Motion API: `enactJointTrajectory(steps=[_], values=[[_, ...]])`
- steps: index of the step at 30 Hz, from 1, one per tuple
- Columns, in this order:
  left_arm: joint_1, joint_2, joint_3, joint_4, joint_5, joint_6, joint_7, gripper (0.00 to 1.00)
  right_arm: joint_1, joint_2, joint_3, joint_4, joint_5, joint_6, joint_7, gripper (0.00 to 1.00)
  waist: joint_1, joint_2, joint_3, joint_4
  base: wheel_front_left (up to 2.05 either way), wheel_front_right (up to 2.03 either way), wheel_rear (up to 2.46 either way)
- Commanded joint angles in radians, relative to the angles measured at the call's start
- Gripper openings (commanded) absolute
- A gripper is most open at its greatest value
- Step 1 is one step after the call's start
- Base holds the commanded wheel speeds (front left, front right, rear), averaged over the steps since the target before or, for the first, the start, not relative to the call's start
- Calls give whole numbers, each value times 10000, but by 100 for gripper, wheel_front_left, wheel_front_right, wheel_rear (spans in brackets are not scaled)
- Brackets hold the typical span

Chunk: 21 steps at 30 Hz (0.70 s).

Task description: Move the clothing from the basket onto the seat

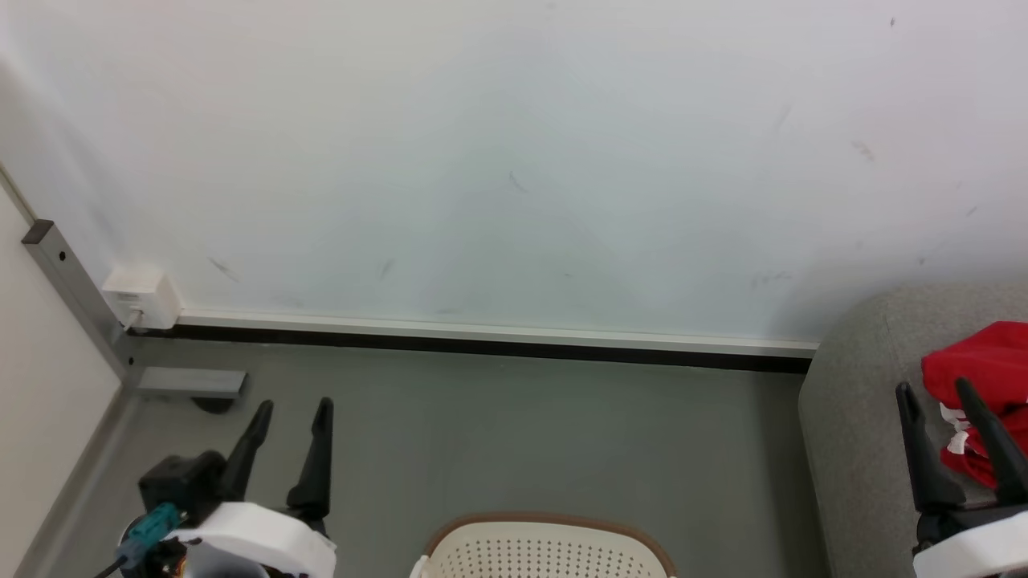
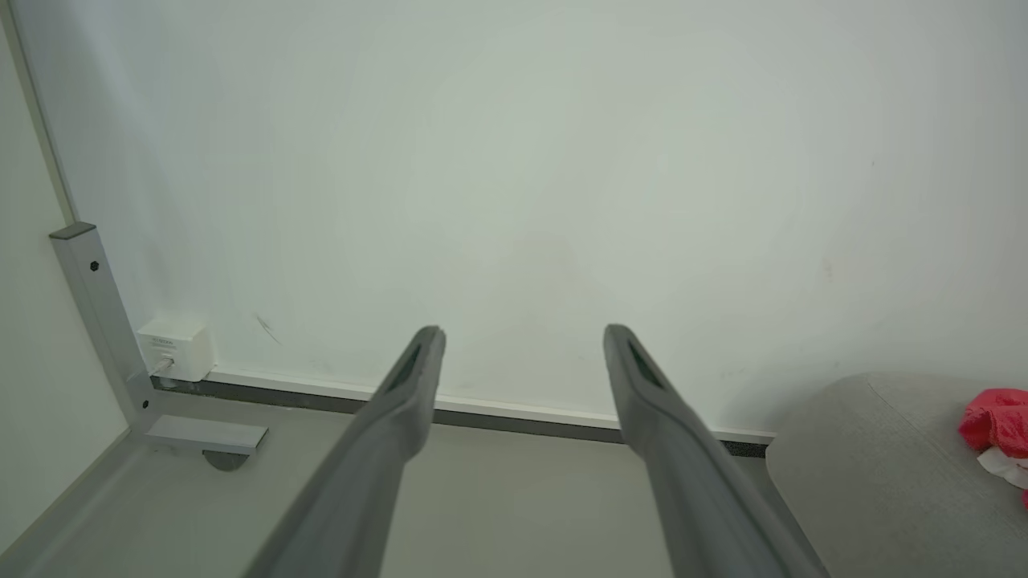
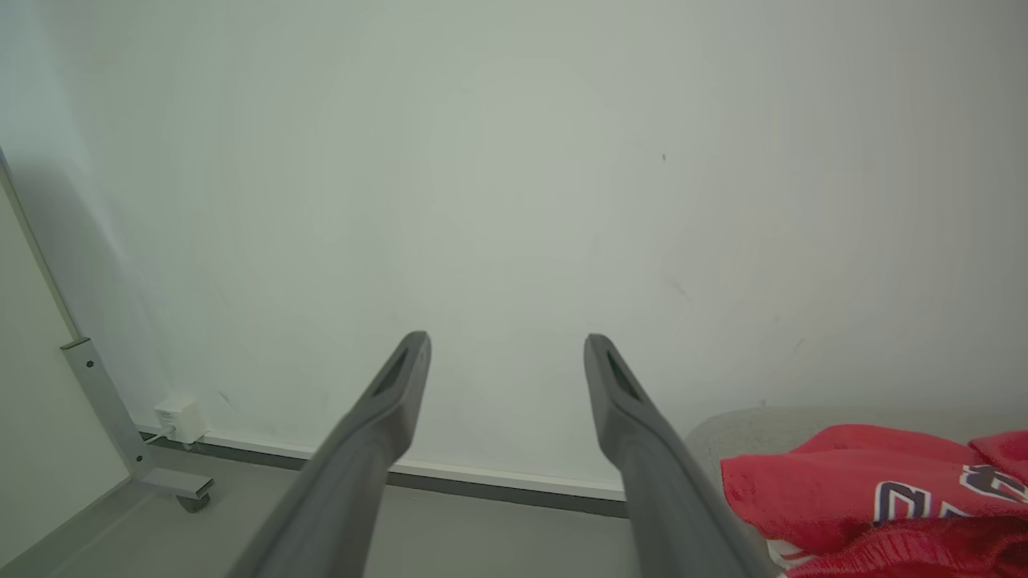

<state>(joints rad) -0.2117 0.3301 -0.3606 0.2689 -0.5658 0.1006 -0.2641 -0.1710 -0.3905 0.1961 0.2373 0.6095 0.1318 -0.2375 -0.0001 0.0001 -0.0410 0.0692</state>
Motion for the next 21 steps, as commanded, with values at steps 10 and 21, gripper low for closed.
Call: enactJointTrajectory(steps=[10,21], values=[[1613,-1075,2119,-737,1726,-87,-4,100,1983,1461,-1091,-750,-1761,-22,-279,100,1,-1,-232,3,0,0,0],[2545,-1936,3265,-608,2976,-677,-4,100,2549,2134,-1169,-934,-2889,-22,-278,100,1,-1,-318,-232,0,0,0]])
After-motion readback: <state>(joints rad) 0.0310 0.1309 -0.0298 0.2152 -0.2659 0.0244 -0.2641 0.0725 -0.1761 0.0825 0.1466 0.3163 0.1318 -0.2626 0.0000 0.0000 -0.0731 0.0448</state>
